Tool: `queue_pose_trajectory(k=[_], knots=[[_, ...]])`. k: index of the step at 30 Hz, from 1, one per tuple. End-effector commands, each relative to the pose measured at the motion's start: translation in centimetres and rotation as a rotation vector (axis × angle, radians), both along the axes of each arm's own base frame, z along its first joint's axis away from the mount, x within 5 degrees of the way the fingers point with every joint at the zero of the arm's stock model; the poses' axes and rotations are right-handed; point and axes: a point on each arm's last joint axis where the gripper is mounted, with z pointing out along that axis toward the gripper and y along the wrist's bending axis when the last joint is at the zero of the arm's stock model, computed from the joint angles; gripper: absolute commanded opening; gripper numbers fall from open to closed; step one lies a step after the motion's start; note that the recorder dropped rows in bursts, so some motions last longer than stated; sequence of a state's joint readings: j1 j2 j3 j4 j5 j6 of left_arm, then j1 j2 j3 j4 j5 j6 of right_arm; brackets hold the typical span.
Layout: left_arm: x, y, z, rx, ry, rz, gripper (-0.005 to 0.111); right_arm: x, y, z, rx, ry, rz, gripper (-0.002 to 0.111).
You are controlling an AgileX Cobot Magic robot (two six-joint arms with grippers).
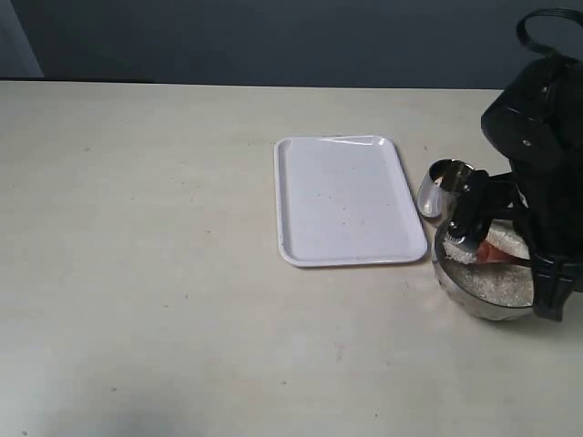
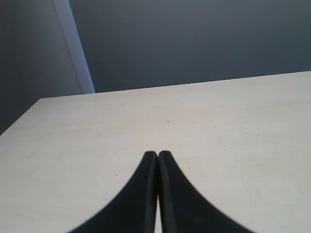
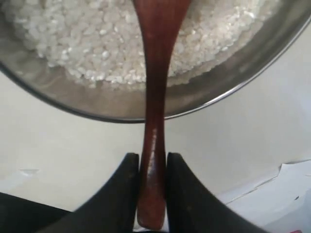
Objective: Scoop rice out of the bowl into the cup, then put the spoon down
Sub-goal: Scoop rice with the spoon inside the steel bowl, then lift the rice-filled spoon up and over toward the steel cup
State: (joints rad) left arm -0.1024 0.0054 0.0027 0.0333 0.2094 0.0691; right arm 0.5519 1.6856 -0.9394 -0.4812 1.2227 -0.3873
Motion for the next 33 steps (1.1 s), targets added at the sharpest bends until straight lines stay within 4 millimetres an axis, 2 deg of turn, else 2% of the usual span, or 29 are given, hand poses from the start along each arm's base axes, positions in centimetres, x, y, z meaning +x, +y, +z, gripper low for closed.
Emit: queue_pose_trajectory(k=[1, 7, 18, 22, 25, 33], knots=[[0.0, 0.0, 0.2, -0.009, -0.013, 0.0, 0.0, 0.4, -1.5, 0.9, 0.033, -0.016, -0.056, -0.001], [0.0, 0.0, 0.2, -0.009, -0.015, 0.0, 0.0, 0.3, -2.4, 1.8, 0.065, -0.036, -0.09, -0.001], [0.0, 0.0, 0.2, -0.009, -0.015, 0.0, 0.0, 0.3, -2.4, 1.8, 0.069, -0.013, -0.053, -0.001], [0.0, 0.0, 0.2, -0.009, -0.015, 0.0, 0.0, 0.6, -3.5, 1.8, 0.07, -0.012, -0.093, -0.001], [0.0, 0.0, 0.2, -0.009, -0.015, 0.0, 0.0, 0.7, -3.4, 2.0, 0.076, -0.016, -0.093, -0.001], [0.0, 0.0, 0.2, -0.009, -0.015, 0.0, 0.0, 2.7, -2.4, 4.5, 0.137, -0.106, -0.074, -0.001]])
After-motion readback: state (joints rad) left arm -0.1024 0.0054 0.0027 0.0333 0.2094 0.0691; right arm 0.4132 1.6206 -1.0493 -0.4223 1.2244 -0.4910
